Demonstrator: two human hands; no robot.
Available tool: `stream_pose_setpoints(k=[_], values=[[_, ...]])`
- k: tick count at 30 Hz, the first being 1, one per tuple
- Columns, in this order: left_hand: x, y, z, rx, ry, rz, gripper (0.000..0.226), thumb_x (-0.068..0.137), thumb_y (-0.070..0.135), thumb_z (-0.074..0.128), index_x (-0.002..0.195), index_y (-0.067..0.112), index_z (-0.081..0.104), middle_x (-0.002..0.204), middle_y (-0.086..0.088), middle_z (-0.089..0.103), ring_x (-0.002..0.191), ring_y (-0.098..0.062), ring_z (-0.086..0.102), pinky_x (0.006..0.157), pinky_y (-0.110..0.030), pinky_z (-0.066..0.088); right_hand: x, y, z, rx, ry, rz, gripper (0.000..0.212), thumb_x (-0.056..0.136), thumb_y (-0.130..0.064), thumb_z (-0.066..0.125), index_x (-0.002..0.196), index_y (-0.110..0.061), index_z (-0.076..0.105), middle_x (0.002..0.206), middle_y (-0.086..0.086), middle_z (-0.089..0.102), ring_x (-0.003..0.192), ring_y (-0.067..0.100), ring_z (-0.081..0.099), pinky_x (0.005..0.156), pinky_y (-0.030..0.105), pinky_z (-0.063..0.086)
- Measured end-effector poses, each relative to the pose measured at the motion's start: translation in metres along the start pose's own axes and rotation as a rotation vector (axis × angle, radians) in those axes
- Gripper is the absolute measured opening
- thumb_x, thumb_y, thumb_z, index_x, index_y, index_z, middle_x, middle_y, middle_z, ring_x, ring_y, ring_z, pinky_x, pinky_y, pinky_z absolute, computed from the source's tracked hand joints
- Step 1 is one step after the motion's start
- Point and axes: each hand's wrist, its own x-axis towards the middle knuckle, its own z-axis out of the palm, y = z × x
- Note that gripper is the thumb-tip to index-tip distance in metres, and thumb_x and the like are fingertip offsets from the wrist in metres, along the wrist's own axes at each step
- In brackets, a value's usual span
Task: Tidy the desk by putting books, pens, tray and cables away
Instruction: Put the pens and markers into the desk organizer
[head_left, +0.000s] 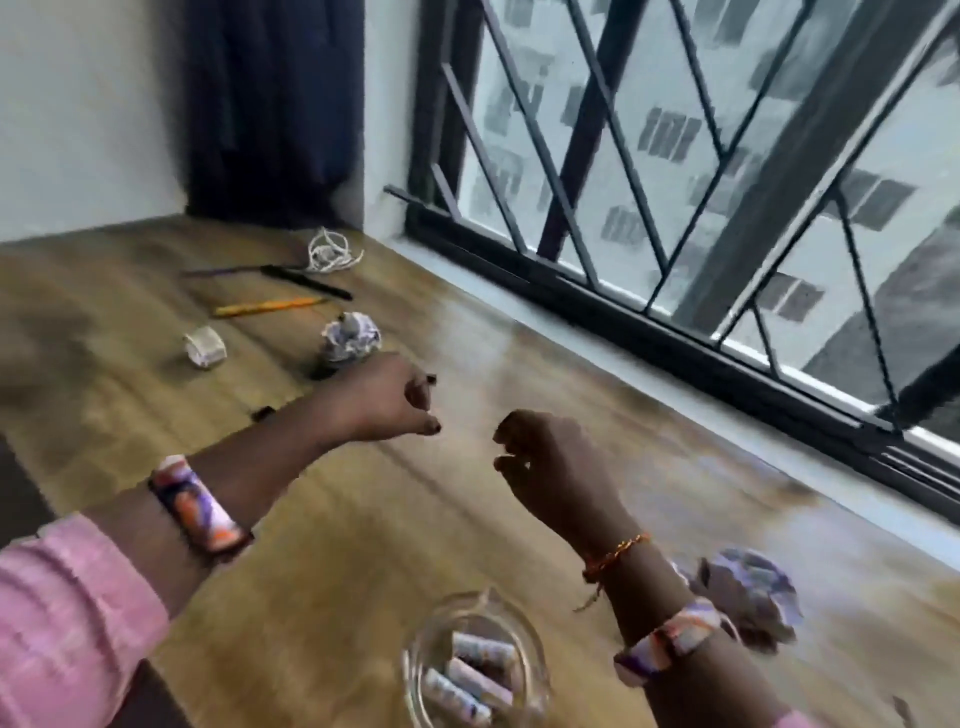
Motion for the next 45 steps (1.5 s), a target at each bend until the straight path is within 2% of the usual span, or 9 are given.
stream_pose_setpoints(k=[7,18,23,29,32,35,38,42,45], values=[[0.056,-0.149,-0.072,0.082,0.275,-0.293,0.03,0.077,0.028,0.073,0.102,0.013,0.067,0.107,-0.01,0.066,0.098,-0.028,0.06,0.077,-0.031,0.047,0.09,-0.072,0.075,-0.138,-0.288,-0.268,0.05,0.088,-0.012,0.053,0.136,-0.017,0.038,0.135,0.009,0.044,0.12,0.028,0.044,0.095,0.038,0.042],[0.135,-0.212,-0.086,0.42,0.169,-0.421,0.027,0.085,0.015,0.059,0.112,0.015,0.061,0.114,-0.01,0.06,0.106,-0.028,0.057,0.081,-0.035,0.048,0.142,-0.081,0.105,-0.384,-0.185,-0.28,0.045,0.089,-0.007,0.042,0.132,-0.017,0.037,0.129,0.009,0.048,0.119,0.03,0.044,0.098,0.036,0.035],[0.134,-0.202,-0.101,0.175,0.25,-0.359,0.023,0.081,0.014,0.063,0.104,0.012,0.067,0.11,-0.012,0.064,0.1,-0.029,0.06,0.081,-0.035,0.048,0.128,-0.074,0.098,-0.4,-0.213,-0.297,0.037,0.092,-0.01,0.037,0.128,-0.019,0.043,0.12,0.008,0.052,0.109,0.029,0.049,0.09,0.037,0.038],[0.108,-0.128,-0.127,-0.191,0.481,0.086,0.015,0.077,0.001,0.067,0.089,0.01,0.069,0.08,-0.005,0.063,0.081,-0.024,0.061,0.074,-0.03,0.046,0.093,-0.054,0.06,-0.237,0.043,-0.217,0.029,0.084,0.002,0.047,0.103,-0.021,0.051,0.1,0.001,0.06,0.087,0.028,0.057,0.068,0.031,0.037],[0.088,-0.065,-0.122,-0.329,0.484,0.261,0.02,0.077,0.002,0.07,0.093,0.013,0.067,0.077,-0.001,0.061,0.07,-0.012,0.059,0.071,-0.017,0.05,0.066,-0.038,0.017,-0.041,0.173,-0.11,0.025,0.091,-0.008,0.046,0.11,-0.022,0.04,0.095,0.0,0.059,0.082,0.03,0.058,0.068,0.039,0.046],[0.067,0.001,-0.107,-0.44,0.436,0.392,0.022,0.076,0.001,0.071,0.096,0.011,0.068,0.076,0.006,0.062,0.063,0.004,0.061,0.064,0.001,0.045,0.028,-0.017,-0.034,0.098,0.283,-0.075,0.066,0.087,-0.005,0.054,0.13,-0.039,0.018,0.097,-0.006,0.06,0.08,0.017,0.066,0.07,0.036,0.054],[0.036,0.075,-0.081,-0.503,0.328,0.501,0.023,0.076,0.001,0.071,0.096,0.01,0.067,0.084,-0.002,0.067,0.07,0.001,0.063,0.065,-0.002,0.048,-0.027,0.016,-0.09,0.073,0.418,-0.084,0.099,0.083,0.0,0.061,0.139,-0.047,-0.005,0.095,-0.019,0.051,0.077,0.003,0.065,0.065,0.01,0.05],[-0.009,0.174,-0.033,-0.468,0.176,0.66,0.022,0.075,0.005,0.073,0.093,0.014,0.068,0.089,-0.004,0.07,0.084,-0.014,0.068,0.082,-0.024,0.055,-0.118,0.061,-0.158,-0.008,0.631,-0.069,0.096,0.078,0.002,0.063,0.141,-0.045,0.007,0.093,-0.007,0.056,0.071,0.011,0.066,0.066,0.013,0.051],[-0.042,0.254,0.011,-0.49,0.049,0.792,0.021,0.074,0.0,0.073,0.088,0.016,0.067,0.083,-0.002,0.07,0.076,-0.014,0.07,0.077,-0.029,0.056,-0.193,0.098,-0.199,-0.03,0.803,0.028,0.082,0.076,0.004,0.065,0.137,-0.03,0.022,0.094,0.001,0.06,0.066,0.012,0.067,0.063,0.016,0.051]])
